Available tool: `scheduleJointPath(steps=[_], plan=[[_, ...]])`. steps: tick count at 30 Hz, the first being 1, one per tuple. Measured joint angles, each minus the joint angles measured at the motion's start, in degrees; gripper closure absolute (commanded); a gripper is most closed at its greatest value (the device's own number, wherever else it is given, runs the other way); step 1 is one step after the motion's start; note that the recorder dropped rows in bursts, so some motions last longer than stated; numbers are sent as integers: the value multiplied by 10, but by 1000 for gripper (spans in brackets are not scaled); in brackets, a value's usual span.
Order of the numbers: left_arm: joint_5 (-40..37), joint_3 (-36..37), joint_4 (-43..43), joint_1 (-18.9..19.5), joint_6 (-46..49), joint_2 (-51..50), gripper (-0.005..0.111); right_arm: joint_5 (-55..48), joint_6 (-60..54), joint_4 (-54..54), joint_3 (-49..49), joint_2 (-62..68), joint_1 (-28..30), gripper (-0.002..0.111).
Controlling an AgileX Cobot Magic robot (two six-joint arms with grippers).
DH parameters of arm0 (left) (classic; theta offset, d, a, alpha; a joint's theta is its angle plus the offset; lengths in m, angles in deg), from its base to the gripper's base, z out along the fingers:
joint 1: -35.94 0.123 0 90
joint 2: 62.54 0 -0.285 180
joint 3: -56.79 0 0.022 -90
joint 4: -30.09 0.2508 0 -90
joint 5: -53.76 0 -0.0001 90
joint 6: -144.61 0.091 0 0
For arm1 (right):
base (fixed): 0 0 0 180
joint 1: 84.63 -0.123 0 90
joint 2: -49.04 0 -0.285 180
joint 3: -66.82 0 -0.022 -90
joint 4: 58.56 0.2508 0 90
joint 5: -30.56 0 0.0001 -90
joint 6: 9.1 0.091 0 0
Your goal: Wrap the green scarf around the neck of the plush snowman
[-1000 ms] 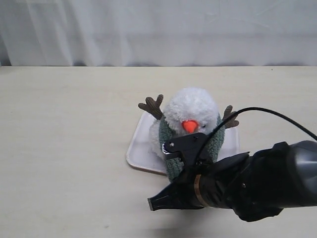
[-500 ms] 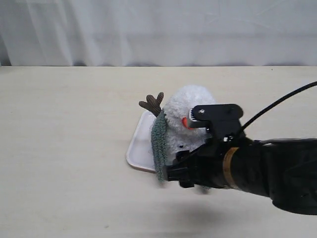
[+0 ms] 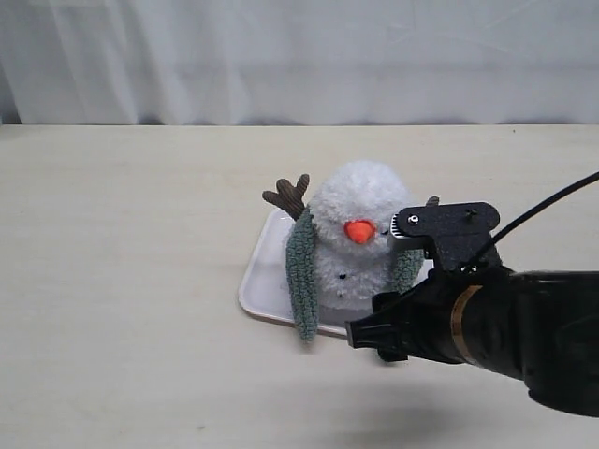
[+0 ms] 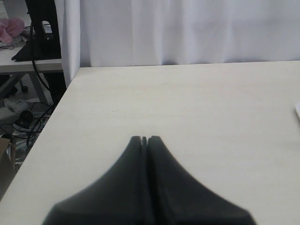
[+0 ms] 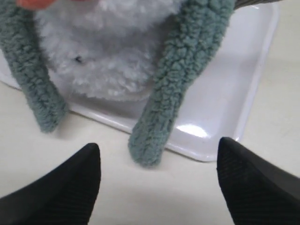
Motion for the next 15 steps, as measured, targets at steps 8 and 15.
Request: scheduleJointPath(steps=[8,15], plan=[[0,0,0,0,0,0,107,-15,157,-152,-2,71,0,53],[0,0,0,0,0,0,107,-13,264,-241,-2,131,0,62]])
